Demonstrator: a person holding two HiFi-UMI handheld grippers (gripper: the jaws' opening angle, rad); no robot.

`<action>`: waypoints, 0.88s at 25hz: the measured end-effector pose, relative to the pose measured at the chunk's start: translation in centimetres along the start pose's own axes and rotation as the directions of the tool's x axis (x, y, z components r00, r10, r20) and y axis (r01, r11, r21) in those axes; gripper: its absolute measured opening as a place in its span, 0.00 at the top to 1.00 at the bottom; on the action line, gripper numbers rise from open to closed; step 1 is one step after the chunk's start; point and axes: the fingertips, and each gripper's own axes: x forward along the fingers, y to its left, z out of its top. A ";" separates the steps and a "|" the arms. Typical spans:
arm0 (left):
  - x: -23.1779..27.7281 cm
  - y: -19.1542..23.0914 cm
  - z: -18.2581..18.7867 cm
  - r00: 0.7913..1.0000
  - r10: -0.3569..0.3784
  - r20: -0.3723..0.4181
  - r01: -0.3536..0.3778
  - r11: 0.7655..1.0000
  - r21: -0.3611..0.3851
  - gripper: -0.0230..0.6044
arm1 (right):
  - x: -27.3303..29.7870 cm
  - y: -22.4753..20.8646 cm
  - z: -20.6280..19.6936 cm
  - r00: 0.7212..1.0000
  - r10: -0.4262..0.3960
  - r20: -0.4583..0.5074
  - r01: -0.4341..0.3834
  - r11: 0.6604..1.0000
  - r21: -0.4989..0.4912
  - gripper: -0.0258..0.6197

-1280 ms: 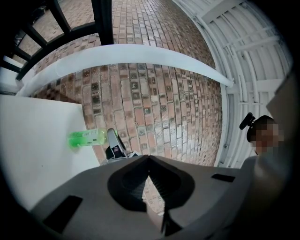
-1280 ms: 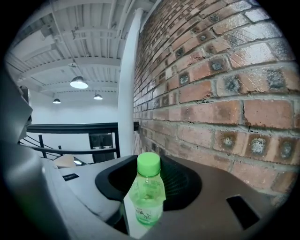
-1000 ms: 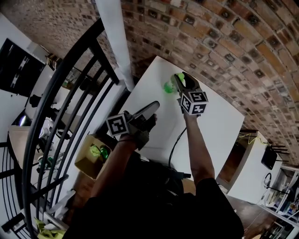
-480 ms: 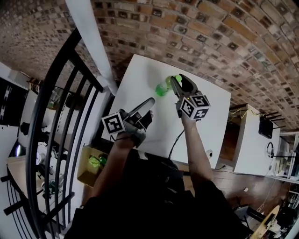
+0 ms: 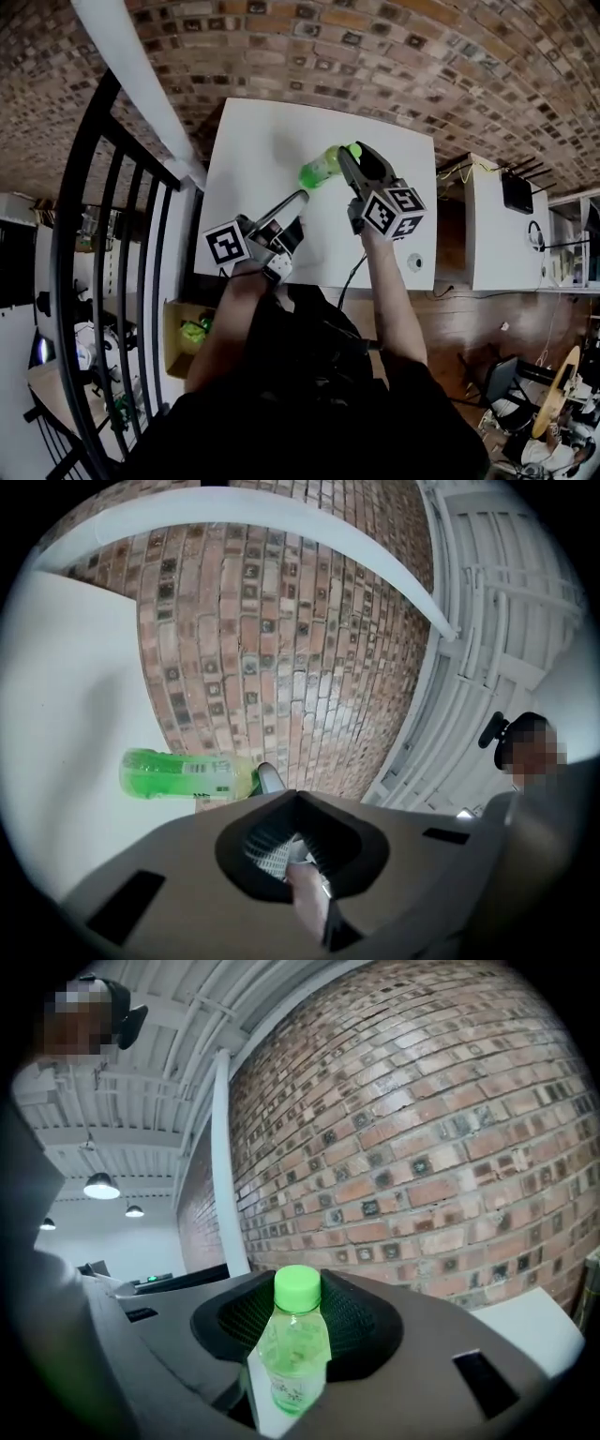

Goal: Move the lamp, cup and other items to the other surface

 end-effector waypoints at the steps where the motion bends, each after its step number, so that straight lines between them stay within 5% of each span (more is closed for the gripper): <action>1: 0.3 -0.2 -0.8 1.000 -0.008 -0.015 0.008 1.000 -0.008 0.95 | -1.0 -0.2 0.1 1.000 -0.010 0.010 0.010 1.000 0.024 0.68; 7: 2.3 -1.2 -5.4 0.995 -0.038 -0.091 0.037 0.999 -0.014 0.95 | -7.5 -2.1 0.9 0.994 -0.033 0.100 0.013 0.980 0.200 0.68; 13: 6.4 -2.9 -10.8 0.986 -0.052 -0.161 0.053 0.999 0.001 0.95 | -15.8 -4.6 2.7 0.975 -0.031 0.218 -0.058 0.918 0.392 0.68; 22: 13.5 -5.3 -27.3 0.948 -0.080 -0.309 0.079 0.997 -0.017 0.95 | -33.5 -10.1 3.8 0.943 -0.097 0.319 -0.066 0.884 0.462 0.68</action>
